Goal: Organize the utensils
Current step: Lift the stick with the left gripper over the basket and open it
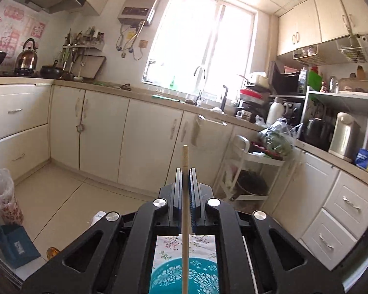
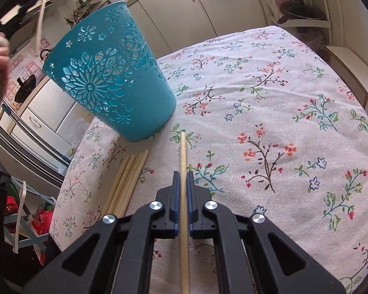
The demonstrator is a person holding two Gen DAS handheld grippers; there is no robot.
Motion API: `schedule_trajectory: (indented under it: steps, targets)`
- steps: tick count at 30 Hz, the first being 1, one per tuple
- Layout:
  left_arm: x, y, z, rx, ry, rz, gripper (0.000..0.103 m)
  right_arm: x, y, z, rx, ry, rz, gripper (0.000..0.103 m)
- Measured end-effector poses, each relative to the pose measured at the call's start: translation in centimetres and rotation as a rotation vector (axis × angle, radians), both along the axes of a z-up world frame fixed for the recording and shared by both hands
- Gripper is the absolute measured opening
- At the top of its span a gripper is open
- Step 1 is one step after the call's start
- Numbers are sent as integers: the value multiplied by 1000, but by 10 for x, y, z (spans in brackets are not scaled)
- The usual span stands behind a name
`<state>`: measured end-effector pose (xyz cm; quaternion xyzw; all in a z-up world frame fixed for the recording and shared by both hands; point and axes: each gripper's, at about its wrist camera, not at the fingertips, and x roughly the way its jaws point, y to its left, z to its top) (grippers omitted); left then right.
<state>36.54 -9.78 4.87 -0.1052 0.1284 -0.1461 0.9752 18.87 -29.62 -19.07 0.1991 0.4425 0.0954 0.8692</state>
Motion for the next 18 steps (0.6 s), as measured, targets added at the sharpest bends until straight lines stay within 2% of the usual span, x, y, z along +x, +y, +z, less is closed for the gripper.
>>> schedule_trajectory:
  steps: [4, 9, 16, 18]
  targets:
    - [20, -10, -28, 26, 44, 7, 5, 1, -3, -2, 21, 2, -2, 6]
    - [21, -17, -50, 67, 69, 1, 5, 1, -3, -2, 34, 4, -3, 6]
    - [9, -32, -72, 209, 133, -27, 5, 1, 0, -1, 12, 5, 1, 6]
    - [9, -34, -78, 246, 173, -41, 6, 1, 2, 1, -14, 9, 8, 6]
